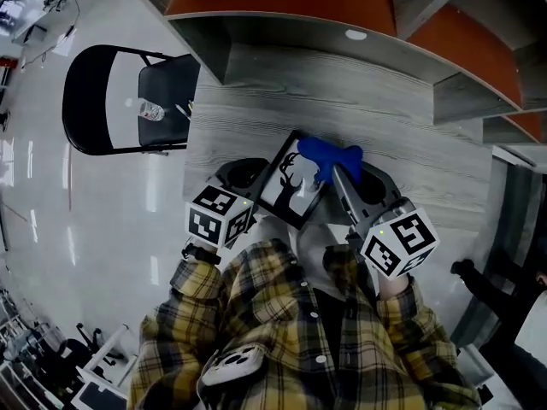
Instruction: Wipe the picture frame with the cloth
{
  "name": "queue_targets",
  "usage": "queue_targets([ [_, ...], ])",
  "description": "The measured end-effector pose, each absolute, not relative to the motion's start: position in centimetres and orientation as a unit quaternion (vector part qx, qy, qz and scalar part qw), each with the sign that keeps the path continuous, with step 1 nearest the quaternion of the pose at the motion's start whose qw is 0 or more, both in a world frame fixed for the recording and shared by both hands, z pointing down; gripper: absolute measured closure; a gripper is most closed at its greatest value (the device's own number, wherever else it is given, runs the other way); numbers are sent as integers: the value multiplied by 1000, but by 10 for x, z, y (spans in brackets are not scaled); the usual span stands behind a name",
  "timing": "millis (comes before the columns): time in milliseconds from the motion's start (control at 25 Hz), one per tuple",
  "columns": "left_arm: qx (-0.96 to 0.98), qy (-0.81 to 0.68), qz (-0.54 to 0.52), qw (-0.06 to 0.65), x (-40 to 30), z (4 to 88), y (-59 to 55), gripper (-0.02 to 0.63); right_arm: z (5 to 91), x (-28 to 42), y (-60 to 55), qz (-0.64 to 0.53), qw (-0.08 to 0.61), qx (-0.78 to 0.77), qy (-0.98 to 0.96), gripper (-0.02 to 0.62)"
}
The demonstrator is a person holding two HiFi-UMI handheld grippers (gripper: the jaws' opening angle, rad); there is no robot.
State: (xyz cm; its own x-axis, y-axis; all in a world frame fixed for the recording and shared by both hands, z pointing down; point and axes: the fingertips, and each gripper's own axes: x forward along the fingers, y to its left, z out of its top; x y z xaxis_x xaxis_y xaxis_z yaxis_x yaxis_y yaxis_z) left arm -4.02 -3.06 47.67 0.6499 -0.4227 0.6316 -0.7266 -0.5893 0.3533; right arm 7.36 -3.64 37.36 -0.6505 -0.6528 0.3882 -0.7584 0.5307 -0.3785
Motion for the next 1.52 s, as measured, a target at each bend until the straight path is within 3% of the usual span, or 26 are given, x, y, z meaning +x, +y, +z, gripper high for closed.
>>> queue_targets([
  [280, 833, -308, 338, 311, -52, 552, -2, 531, 405, 63, -28, 296, 116, 389, -865, 554],
  [880, 821, -280, 350, 353, -48, 581, 8, 529, 446, 38, -56, 296, 154, 369, -867, 554],
  [1000, 820, -278, 345, 362, -47, 580, 8, 528, 468, 29, -69, 276, 200, 363, -867, 554],
  [1240, 820, -281, 341, 364, -47, 580, 6, 529, 534, 14, -79, 169, 381, 332, -846, 554],
  [1520, 815, -295, 326, 378, -49, 581, 6, 529, 550, 26, -66, 170, 451, 309, -820, 554],
])
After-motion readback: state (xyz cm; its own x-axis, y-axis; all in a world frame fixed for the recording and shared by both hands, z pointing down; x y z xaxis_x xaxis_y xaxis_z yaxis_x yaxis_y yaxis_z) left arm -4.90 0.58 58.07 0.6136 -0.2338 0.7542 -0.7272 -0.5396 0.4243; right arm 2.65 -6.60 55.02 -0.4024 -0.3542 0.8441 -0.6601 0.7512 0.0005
